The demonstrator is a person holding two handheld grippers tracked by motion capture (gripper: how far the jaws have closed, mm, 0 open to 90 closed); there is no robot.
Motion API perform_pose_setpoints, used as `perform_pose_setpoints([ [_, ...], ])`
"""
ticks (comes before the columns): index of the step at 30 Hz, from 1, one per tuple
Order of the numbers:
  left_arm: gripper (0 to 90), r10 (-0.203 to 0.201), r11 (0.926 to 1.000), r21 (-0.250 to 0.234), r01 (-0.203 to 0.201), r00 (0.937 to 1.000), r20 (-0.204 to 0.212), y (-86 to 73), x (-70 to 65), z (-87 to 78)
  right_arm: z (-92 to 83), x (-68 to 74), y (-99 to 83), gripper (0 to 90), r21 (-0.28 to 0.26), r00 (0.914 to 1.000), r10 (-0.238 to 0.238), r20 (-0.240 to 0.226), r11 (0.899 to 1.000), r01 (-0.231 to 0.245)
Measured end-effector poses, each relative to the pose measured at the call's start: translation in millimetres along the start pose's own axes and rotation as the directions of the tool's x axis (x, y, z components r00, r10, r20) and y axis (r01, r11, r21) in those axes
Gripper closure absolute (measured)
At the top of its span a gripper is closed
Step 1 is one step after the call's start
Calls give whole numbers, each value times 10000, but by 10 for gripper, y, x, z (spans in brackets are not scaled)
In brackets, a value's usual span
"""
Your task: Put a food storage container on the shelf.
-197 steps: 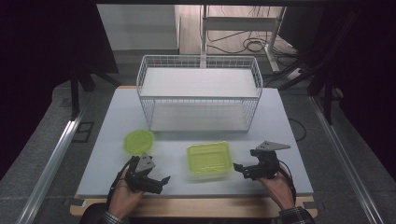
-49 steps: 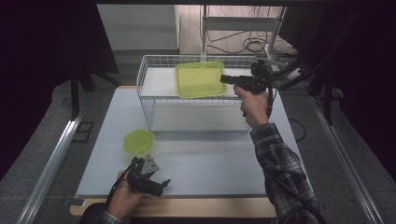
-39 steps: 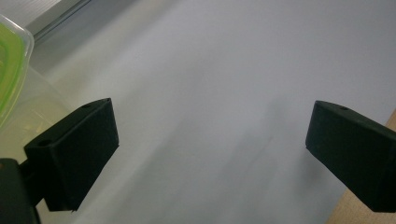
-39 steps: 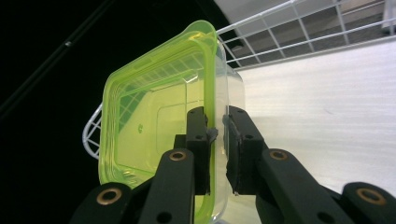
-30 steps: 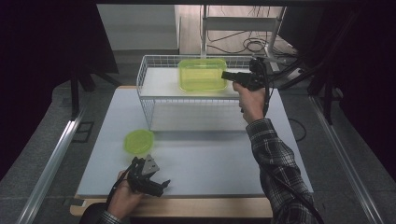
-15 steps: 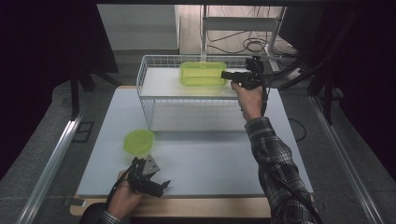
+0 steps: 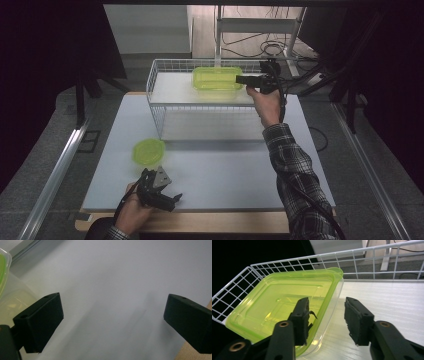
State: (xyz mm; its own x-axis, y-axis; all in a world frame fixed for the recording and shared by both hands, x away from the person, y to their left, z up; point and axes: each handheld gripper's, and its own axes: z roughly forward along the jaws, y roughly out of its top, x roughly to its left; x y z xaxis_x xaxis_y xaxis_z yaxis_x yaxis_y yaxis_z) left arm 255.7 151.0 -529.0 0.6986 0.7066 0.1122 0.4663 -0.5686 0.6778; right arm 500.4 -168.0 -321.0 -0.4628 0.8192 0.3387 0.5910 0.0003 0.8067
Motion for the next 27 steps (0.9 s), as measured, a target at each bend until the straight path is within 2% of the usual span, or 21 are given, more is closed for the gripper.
perform_pose_setpoints([
  [3,26,-169,9999,-31,169,9998,64,0,4,-3,-31,-7,5,507,-137,9996,111,-272,9998,-114],
  [9,28,-509,9986,-110,511,9985,177,2,19,-16,-80,19,8,445,-12,9983,-104,-573,9999,103],
  [13,29,-561,9983,-130,563,9982,200,4,22,-19,-110,33,-13,408,171,9968,-261,-753,9995,275],
  [20,30,-402,9992,-9,402,9991,114,4,14,-7,-208,51,-45,349,209,9944,-622,-850,9977,642],
  [27,28,-625,9980,-45,626,9979,178,4,22,-12,-302,115,-98,280,276,9886,-1123,-999,9929,1156],
])
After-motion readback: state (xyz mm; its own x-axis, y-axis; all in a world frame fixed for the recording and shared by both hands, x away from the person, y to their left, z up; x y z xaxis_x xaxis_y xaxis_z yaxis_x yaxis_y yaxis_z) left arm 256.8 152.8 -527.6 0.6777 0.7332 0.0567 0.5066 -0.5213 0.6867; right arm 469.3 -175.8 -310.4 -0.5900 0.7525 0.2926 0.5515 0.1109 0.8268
